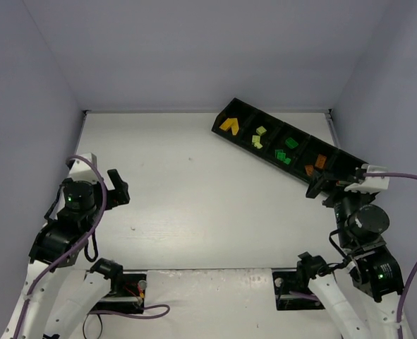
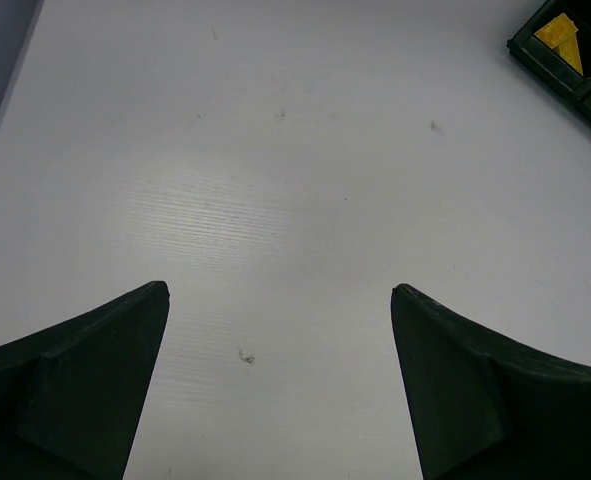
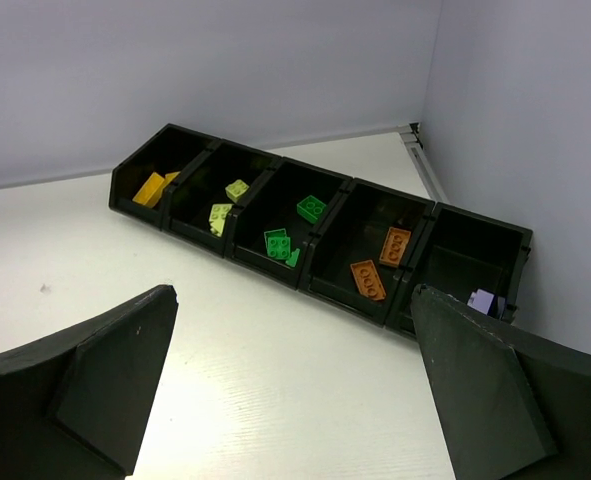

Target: Sort the legos into containers by color

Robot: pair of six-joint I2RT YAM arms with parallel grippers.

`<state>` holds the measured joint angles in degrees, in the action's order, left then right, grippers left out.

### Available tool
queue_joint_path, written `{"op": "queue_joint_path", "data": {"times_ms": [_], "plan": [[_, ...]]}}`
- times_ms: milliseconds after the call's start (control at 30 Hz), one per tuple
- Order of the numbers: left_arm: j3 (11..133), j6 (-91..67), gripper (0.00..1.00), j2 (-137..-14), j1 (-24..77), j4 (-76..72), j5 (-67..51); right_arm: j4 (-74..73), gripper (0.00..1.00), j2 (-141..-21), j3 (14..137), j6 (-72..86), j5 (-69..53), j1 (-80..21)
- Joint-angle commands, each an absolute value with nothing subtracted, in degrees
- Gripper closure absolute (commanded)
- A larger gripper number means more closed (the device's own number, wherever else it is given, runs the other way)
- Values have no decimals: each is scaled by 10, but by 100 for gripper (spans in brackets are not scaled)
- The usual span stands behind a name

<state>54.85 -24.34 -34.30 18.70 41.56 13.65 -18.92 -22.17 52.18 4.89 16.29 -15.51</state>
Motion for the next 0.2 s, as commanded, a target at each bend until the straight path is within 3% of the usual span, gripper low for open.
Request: {"op": "queue_joint_path", "data": {"times_ms": [0,167], "plan": [[573,-250,15,-346,188,406,130,-164,0,-246,541,42,169,-158],[569,-242,15,-336,187,404,136,-163,0,-250,539,40,170,-159]]}}
